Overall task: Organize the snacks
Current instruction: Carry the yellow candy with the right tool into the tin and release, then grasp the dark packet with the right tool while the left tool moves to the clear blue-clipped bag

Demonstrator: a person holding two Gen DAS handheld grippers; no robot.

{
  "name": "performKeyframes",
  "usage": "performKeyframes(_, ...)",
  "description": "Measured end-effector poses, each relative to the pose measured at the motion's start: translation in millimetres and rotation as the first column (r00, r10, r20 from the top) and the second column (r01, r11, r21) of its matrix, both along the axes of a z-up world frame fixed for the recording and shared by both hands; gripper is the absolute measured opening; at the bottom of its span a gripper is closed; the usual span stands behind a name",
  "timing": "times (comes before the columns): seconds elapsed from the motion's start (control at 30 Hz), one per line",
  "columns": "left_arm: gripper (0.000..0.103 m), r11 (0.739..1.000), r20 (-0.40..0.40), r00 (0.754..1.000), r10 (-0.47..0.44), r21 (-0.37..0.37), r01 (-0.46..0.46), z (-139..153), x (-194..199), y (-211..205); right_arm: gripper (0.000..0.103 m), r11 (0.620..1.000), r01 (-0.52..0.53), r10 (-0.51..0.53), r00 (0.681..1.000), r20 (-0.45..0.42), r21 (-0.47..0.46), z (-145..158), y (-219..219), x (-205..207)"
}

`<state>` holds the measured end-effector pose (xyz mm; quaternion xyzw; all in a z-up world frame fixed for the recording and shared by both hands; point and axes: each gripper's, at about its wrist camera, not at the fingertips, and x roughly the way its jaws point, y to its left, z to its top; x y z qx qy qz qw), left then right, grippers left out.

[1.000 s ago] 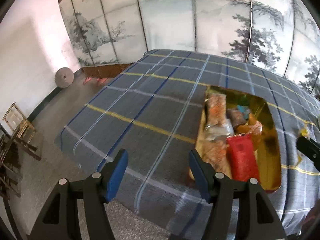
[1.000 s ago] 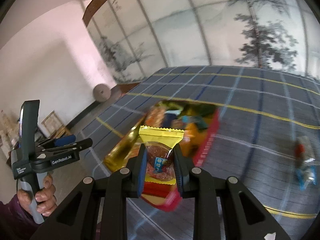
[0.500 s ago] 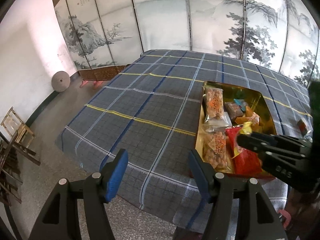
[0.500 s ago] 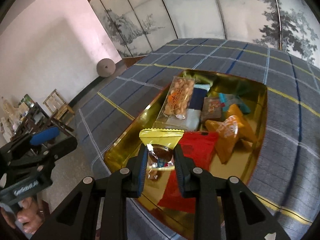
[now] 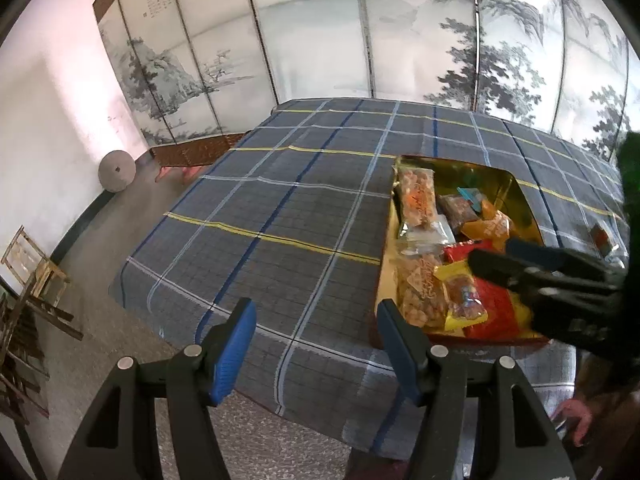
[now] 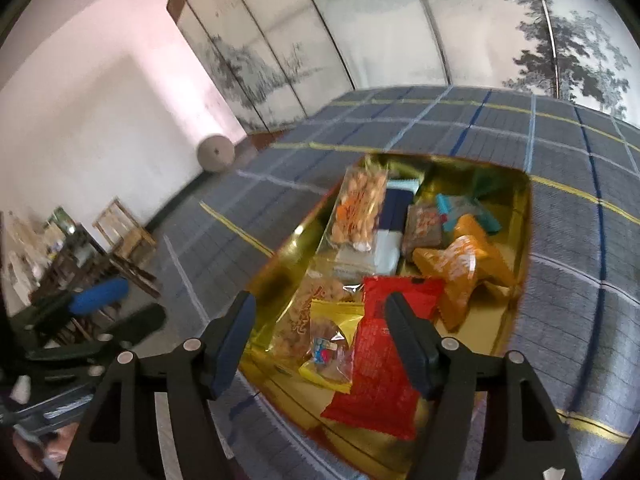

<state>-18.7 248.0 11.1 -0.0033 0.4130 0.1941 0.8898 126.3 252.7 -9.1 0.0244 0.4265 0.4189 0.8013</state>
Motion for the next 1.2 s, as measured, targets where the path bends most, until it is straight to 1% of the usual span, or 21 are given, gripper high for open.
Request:
performKeyframes(0.1, 0.064, 1.000, 0.003, 1.000, -0.024, 0.007, 0.024, 0.9, -1.2, -7.6, 0.065, 0.999, 0.029, -0.030, 0.999, 0.045, 0.014, 9.6, -31.6, -11.5)
performKeyframes(0.17, 0.064, 0.998, 0.007, 0.998, -0.056, 0.019, 0.056, 1.7, -1.6, -18.1, 0.065, 0.998, 0.059, -0.057, 0.995, 0.088, -0.010, 13.8, -61.3, -20.7)
performKeyframes(0.2, 0.064, 0.998, 0.007, 0.998, -0.067, 0.022, 0.067, 1.5, -0.9, -22.1, 0.065, 0.995, 0.085, -0.078, 0.989, 0.127, -0.050, 16.1, -83.2, -25.8)
performKeyframes(0.23, 0.064, 0.996, 0.003, 0.996, -0.088, 0.023, 0.088, 1.2, 0.4, -28.7, 0.067, 0.992, 0.101, -0.088, 0.985, 0.150, -0.078, 18.2, -96.9, -26.8)
performKeyframes(0.27, 0.064, 0.994, 0.000, 0.994, -0.105, 0.021, 0.105, 0.5, 2.3, -34.6, 0.073, 0.984, 0.127, -0.104, 0.978, 0.179, -0.123, 20.7, -118.8, -26.0)
performKeyframes(0.37, 0.064, 0.986, -0.018, 0.986, -0.167, 0.008, 0.167, -1.6, 9.7, -56.2, 0.083, 0.949, 0.229, -0.179, 0.957, 0.227, -0.217, 29.1, -172.9, -7.9)
performKeyframes(0.43, 0.064, 0.980, -0.027, 0.980, -0.197, -0.002, 0.197, -2.8, 15.8, -68.4, 0.085, 0.925, 0.264, -0.220, 0.958, 0.183, -0.273, 31.6, -209.5, 20.6)
performKeyframes(0.47, 0.064, 0.977, -0.031, 0.977, -0.212, -0.012, 0.212, -3.4, 18.1, -74.9, 0.086, 0.907, 0.289, -0.241, 0.953, 0.185, -0.306, 32.0, -220.2, 32.3)
performKeyframes(0.5, 0.064, 0.974, -0.035, 0.973, -0.228, -0.023, 0.227, -4.0, 21.0, -81.6, 0.086, 0.897, 0.295, -0.248, 0.952, 0.179, -0.329, 30.5, -225.6, 41.4)
performKeyframes(0.57, 0.064, 0.966, -0.048, 0.965, -0.259, -0.030, 0.258, -5.6, 26.1, -95.5, 0.086, 0.885, 0.293, -0.267, 0.956, 0.120, -0.362, 22.3, -236.3, 69.9)
performKeyframes(0.63, 0.064, 0.959, -0.063, 0.957, -0.283, -0.020, 0.282, -7.3, 31.0, -110.2, 0.086, 0.889, 0.286, -0.277, 0.958, 0.079, -0.357, 13.5, -237.9, 89.9)
performKeyframes(0.73, 0.064, 0.952, -0.081, 0.948, -0.307, -0.013, 0.307, -9.0, 35.8, -124.0, 0.086, 0.871, 0.289, -0.277, 0.957, 0.089, -0.398, 0.9, -232.9, 112.2)
performKeyframes(0.83, 0.064, 0.945, -0.095, 0.941, -0.324, 0.005, 0.326, -9.5, 44.5, -136.2, 0.086, 0.879, 0.263, -0.270, 0.962, 0.040, -0.397, -13.4, -227.2, 135.7)
performKeyframes(0.9, 0.064, 0.940, -0.106, 0.935, -0.338, 0.013, 0.341, -10.4, 51.6, -146.3, 0.077, 0.878, 0.249, -0.261, 0.965, 0.026, -0.408, -23.2, -224.8, 147.0)
performKeyframes(0.93, 0.064, 0.937, -0.112, 0.932, -0.344, 0.018, 0.348, -11.5, 54.7, -150.4, 0.058, 0.881, 0.237, -0.256, 0.967, 0.007, -0.409, -28.8, -223.0, 154.3)
performKeyframes(0.97, 0.064, 0.936, -0.116, 0.930, -0.348, 0.022, 0.352, -11.7, 57.7, -154.1, 0.034, 0.876, 0.232, -0.261, 0.965, -0.009, -0.423, -34.4, -224.1, 158.5)
performKeyframes(1.0, 0.064, 0.933, -0.123, 0.927, -0.354, 0.026, 0.360, -11.9, 62.0, -159.7, 0.034, 0.863, 0.224, -0.267, 0.963, -0.033, -0.452, -43.4, -222.7, 165.9)
performKeyframes(1.07, 0.064, 0.925, -0.132, 0.919, -0.371, 0.036, 0.379, -11.0, 69.9, -171.8, 0.032, 0.877, 0.197, -0.229, 0.973, -0.021, -0.438, -40.8, -222.1, 164.4)
performKeyframes(1.1, 0.064, 0.921, -0.128, 0.916, -0.379, 0.044, 0.387, -9.3, 72.8, -178.2, 0.032, 0.884, 0.206, -0.230, 0.973, -0.007, -0.420, -35.9, -225.2, 161.0)
performKeyframes(1.13, 0.064, 0.915, -0.119, 0.913, -0.390, 0.057, 0.399, -6.7, 76.9, -186.6, 0.032, 0.893, 0.243, -0.253, 0.967, 0.023, -0.380, -25.0, -236.3, 156.4)
performKeyframes(1.2, 0.064, 0.906, -0.108, 0.906, -0.410, 0.069, 0.419, -2.8, 81.3, -197.5, 0.032, 0.910, 0.312, -0.317, 0.948, 0.024, -0.274, -7.8, -269.0, 147.6)
